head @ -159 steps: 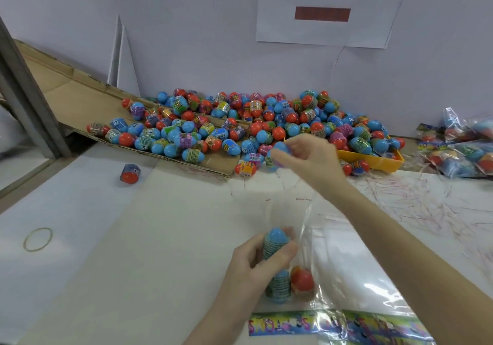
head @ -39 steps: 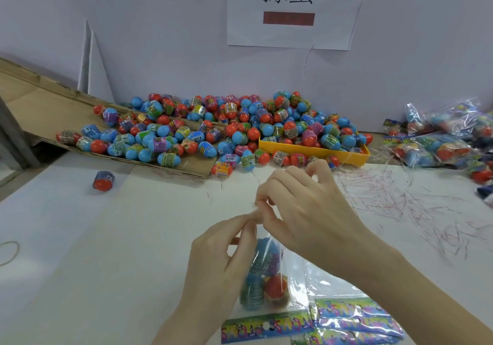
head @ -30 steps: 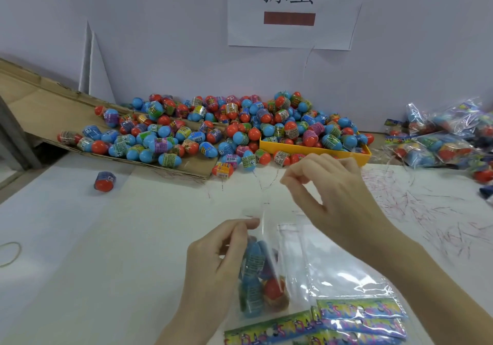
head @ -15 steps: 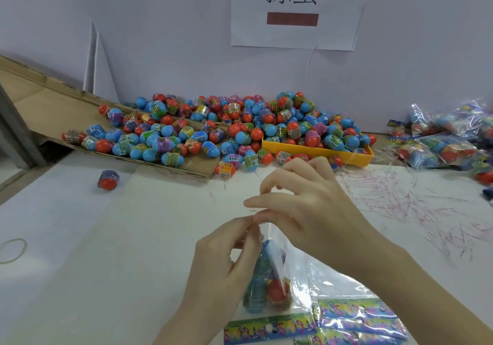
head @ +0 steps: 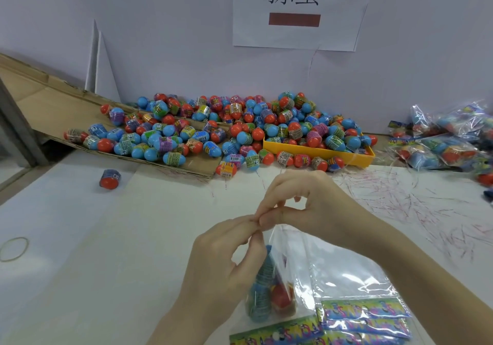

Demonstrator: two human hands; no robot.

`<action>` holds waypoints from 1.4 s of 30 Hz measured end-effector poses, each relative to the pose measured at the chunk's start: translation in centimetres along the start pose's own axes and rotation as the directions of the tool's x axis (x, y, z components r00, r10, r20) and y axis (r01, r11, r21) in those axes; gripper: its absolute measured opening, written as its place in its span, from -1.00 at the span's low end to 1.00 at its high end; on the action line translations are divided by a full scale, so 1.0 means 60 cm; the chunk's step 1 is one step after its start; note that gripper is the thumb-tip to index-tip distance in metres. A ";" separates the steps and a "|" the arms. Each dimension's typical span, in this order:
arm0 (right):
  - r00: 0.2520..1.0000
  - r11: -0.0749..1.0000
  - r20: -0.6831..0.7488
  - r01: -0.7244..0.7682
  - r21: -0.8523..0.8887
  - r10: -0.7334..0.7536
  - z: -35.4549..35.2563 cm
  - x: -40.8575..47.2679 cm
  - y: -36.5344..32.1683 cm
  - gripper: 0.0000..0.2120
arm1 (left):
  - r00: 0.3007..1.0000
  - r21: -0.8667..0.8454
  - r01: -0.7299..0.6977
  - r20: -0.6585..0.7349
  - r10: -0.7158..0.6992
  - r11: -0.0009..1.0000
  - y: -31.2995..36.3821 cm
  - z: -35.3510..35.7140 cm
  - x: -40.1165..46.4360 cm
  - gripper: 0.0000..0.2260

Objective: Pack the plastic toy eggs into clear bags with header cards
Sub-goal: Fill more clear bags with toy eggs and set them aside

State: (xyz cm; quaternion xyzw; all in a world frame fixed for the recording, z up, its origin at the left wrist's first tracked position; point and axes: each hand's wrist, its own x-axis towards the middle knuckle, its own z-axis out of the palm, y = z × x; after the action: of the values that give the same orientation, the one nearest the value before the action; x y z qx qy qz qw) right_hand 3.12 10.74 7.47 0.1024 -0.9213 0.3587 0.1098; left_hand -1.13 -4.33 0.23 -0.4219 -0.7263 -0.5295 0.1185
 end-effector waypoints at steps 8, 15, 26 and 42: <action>0.998 0.976 0.036 0.051 -0.211 -0.044 0.004 -0.009 -0.005 -0.91 | 0.999 0.026 -0.040 -0.013 0.040 0.999 0.001 0.000 0.000 -0.80; 0.988 0.904 -0.118 0.037 -0.426 -0.096 0.017 -0.022 -0.015 -0.85 | 0.997 -0.053 0.072 -0.010 -0.073 0.996 0.007 -0.006 -0.001 -0.78; 0.832 0.962 -0.488 -0.193 0.192 0.265 -0.006 -0.040 0.035 -0.87 | 0.936 -0.344 0.321 -0.024 -0.350 0.883 0.007 -0.006 -0.007 -0.78; 0.815 0.832 -0.315 -0.321 0.452 0.486 -0.222 -0.123 0.185 -0.69 | 0.873 -0.466 0.441 0.023 -0.487 0.767 -0.005 -0.004 0.005 -0.64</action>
State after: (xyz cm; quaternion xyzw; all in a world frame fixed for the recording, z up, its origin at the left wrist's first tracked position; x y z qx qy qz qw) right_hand 8.93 28.67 7.90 -0.1590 -0.7893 0.5578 0.2017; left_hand -1.58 -4.45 0.33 -0.2181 -0.6556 -0.7181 -0.0828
